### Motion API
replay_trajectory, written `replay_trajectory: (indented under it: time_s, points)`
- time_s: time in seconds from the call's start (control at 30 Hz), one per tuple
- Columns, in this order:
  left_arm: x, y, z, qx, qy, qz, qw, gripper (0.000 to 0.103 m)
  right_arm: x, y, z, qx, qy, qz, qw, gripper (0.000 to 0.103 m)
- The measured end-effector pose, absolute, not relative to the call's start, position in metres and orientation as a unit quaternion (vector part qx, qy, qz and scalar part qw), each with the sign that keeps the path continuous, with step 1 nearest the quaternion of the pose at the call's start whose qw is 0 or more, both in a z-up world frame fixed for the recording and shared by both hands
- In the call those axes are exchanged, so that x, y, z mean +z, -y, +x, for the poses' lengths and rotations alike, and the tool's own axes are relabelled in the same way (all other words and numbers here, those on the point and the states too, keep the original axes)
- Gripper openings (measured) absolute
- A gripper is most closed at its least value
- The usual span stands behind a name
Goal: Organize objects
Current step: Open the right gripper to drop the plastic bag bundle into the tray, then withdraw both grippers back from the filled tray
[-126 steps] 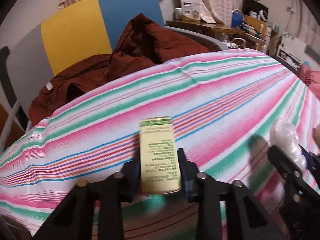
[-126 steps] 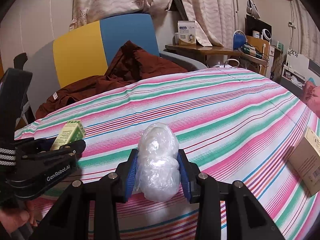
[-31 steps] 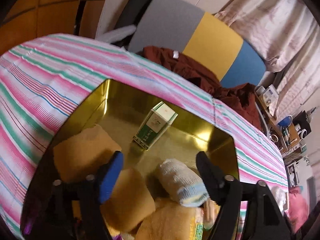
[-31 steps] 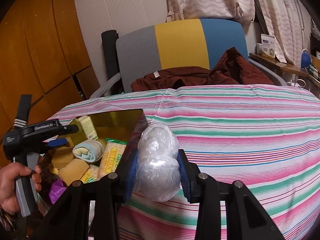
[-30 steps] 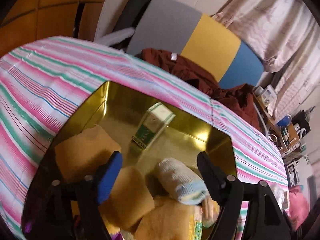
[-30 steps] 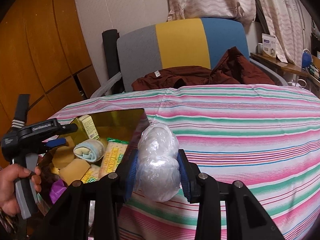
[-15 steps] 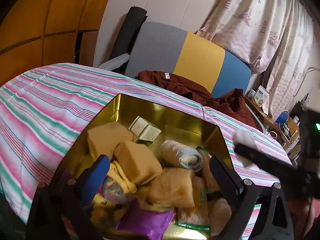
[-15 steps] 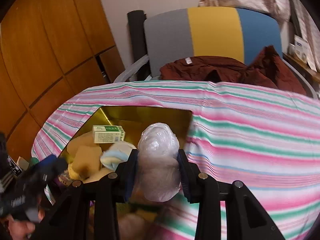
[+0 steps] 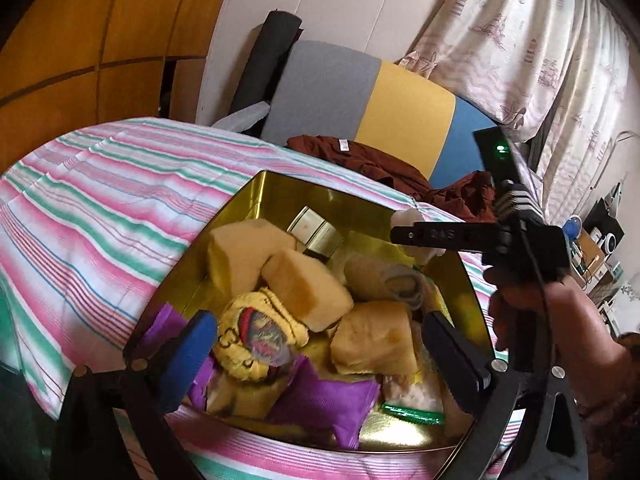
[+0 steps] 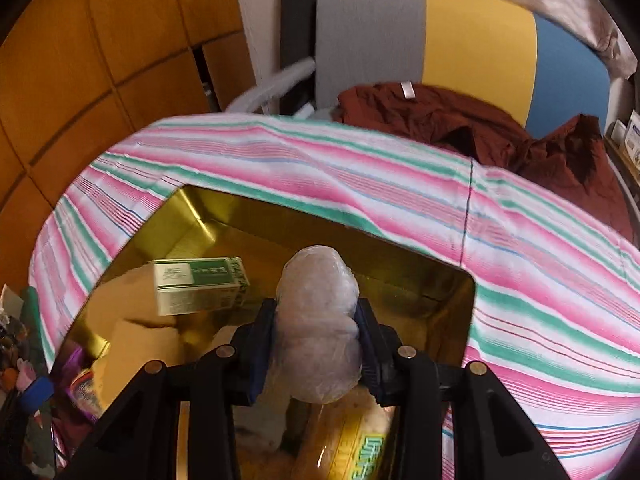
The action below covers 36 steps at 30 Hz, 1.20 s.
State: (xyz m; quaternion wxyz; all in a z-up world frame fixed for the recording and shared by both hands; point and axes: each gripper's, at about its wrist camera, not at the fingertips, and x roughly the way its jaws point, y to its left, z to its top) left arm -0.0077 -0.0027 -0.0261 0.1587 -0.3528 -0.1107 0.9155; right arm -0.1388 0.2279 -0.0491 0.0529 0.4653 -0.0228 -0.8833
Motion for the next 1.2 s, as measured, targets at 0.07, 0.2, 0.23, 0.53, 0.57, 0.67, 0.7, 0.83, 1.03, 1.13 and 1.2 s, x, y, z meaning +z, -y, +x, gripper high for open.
replay_trajectory:
  time_s: [0.07, 0.2, 0.23, 0.53, 0.57, 0.67, 0.7, 0.83, 1.03, 1.13, 1.2]
  points:
    - [-0.027, 0.004, -0.009, 0.912, 0.119, -0.361, 0.155, 0.103, -0.056, -0.229, -0.144, -0.877, 0.027, 0.477, 0.046, 0.042]
    - [-0.028, 0.004, -0.011, 0.907, 0.127, -0.372, 0.151, 0.103, -0.060, -0.231, -0.146, -0.875, 0.033, 0.481, 0.035, 0.050]
    - [-0.028, 0.004, -0.010, 0.908, 0.126, -0.372, 0.149, 0.103, -0.059, -0.232, -0.144, -0.876, 0.033, 0.481, 0.033, 0.054]
    - [-0.016, -0.004, -0.004, 0.920, 0.080, -0.367, 0.116, 0.103, -0.020, -0.231, -0.081, -0.903, 0.056, 0.425, 0.031, 0.066]
    - [-0.015, -0.003, -0.002, 0.920, 0.079, -0.365, 0.116, 0.103, -0.016, -0.230, -0.073, -0.905, 0.053, 0.421, 0.026, 0.067]
    - [-0.009, -0.003, 0.004, 0.924, 0.074, -0.360, 0.105, 0.103, -0.010, -0.228, -0.048, -0.907, 0.048, 0.419, 0.003, 0.068]
    - [-0.007, -0.002, 0.005, 0.925, 0.071, -0.359, 0.100, 0.103, -0.009, -0.228, -0.040, -0.906, 0.048, 0.421, -0.005, 0.068]
    - [0.005, -0.002, 0.012, 0.930, 0.050, -0.354, 0.080, 0.103, -0.006, -0.223, -0.021, -0.901, 0.036, 0.431, -0.039, 0.068]
    - [0.017, 0.005, 0.025, 0.939, 0.032, -0.337, 0.057, 0.103, 0.003, -0.212, 0.005, -0.899, 0.043, 0.431, -0.061, 0.068]
    - [0.019, 0.008, 0.026, 0.936, 0.028, -0.347, 0.043, 0.103, 0.007, -0.204, 0.014, -0.897, 0.036, 0.432, -0.087, 0.068]
    - [0.021, 0.012, 0.027, 0.936, 0.028, -0.349, 0.037, 0.103, 0.008, -0.199, 0.017, -0.897, 0.033, 0.431, -0.089, 0.068]
